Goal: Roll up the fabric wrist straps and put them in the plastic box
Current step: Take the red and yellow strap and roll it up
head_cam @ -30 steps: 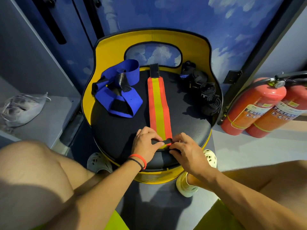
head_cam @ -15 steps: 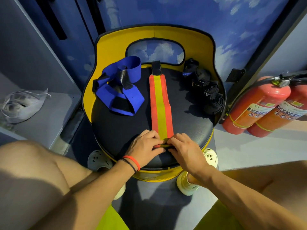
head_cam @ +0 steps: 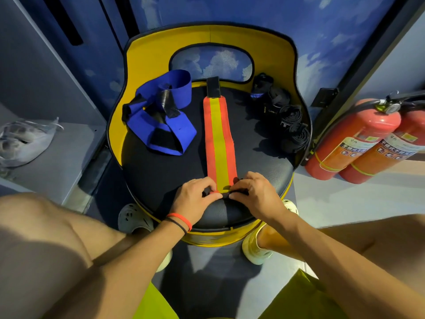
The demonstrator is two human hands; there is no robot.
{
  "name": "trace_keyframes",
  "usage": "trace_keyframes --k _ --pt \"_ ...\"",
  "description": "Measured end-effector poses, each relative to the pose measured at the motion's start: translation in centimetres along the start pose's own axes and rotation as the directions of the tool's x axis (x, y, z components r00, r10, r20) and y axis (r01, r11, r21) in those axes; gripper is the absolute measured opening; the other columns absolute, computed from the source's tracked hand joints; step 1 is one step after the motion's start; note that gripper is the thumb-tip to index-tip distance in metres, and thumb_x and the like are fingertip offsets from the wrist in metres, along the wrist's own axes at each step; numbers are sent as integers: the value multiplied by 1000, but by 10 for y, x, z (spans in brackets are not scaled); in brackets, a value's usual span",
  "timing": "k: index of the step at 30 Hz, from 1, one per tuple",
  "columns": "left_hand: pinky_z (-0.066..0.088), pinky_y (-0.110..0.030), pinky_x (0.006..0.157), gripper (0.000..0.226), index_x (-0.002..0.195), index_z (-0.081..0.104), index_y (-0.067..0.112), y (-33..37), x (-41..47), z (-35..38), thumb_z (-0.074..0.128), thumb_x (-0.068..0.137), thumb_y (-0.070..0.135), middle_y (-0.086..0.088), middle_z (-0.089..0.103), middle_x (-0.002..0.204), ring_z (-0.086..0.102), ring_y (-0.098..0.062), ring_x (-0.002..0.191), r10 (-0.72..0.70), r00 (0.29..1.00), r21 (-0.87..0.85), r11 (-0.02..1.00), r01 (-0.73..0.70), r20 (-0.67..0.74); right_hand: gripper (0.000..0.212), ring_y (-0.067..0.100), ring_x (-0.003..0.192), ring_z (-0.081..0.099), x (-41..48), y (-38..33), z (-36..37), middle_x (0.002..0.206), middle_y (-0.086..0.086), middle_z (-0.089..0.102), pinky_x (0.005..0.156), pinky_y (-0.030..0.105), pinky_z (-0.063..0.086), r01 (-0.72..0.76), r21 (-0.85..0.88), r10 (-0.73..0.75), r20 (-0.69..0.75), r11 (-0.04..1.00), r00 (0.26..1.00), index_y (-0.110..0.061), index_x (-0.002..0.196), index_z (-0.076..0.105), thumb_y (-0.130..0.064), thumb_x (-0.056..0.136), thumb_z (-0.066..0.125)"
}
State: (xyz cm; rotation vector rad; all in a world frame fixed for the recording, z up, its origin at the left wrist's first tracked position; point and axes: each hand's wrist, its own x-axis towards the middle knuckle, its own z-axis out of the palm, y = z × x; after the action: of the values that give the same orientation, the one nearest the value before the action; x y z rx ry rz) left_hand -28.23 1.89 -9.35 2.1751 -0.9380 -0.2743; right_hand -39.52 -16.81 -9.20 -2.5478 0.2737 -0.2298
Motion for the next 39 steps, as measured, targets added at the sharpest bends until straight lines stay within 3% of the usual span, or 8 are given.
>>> trace_keyframes --k 5,12,17,21,26,31,36,39 --pt "52 -39 75 20 73 64 23 1 11 1 81 80 31 11 65 78 60 -8 78 -151 988 -146 978 152 20 17 16 88 52 5 5 4 92 -2 61 75 26 39 35 30 -34 -30 999 999 -20 107 80 -27 93 72" --pt "28 -37 90 26 79 55 28 -5 4 19 61 91 51 15 55 85 44 -11 105 -61 988 196 977 89 -144 10 18 94 50 0 4 10 102 -6 51 74 36 49 94 -21 -96 -107 995 990 -24 106 68 -30 99 63" --pt "31 -40 94 22 79 58 29 -7 14 23 63 90 48 12 47 100 42 -14 104 -118 977 219 963 156 -179 24 23 90 52 -4 7 9 112 0 62 71 38 48 262 -270 -294 -85 926 952 -17 118 71 -28 104 54" --pt "28 -35 91 23 77 60 30 -7 22 18 71 86 47 14 47 105 41 -11 103 -152 970 163 969 184 -191 41 22 107 55 -4 13 8 124 -2 60 81 38 51 233 -289 -249 -21 929 968 -19 129 68 -45 98 62" --pt "41 -38 81 22 78 56 24 0 24 11 68 90 39 13 57 81 50 -13 89 51 987 232 973 -16 -149 33 24 102 56 4 9 9 115 -2 63 80 37 50 217 -357 -250 -49 909 967 -17 123 72 -38 99 62" --pt "44 -35 78 28 84 60 22 -5 24 -2 56 94 48 7 60 81 57 -17 84 293 956 477 841 -255 -5 37 24 90 58 9 8 8 104 -2 67 77 39 50 191 -355 -227 -61 915 972 -18 119 75 -42 101 51" --pt "42 -35 84 20 100 69 26 -4 13 -6 73 87 40 9 64 96 62 -16 88 140 990 338 932 -131 0 18 21 80 51 7 2 4 85 -4 59 63 32 42 85 -195 -107 -104 977 989 -23 107 68 -37 96 66" --pt "49 -35 82 16 98 73 25 3 9 -4 77 85 35 9 66 95 63 -15 86 -35 998 87 995 39 -52 15 18 82 51 5 4 1 84 -6 60 65 32 43 33 -112 -42 -84 993 996 -26 100 67 -40 95 67"
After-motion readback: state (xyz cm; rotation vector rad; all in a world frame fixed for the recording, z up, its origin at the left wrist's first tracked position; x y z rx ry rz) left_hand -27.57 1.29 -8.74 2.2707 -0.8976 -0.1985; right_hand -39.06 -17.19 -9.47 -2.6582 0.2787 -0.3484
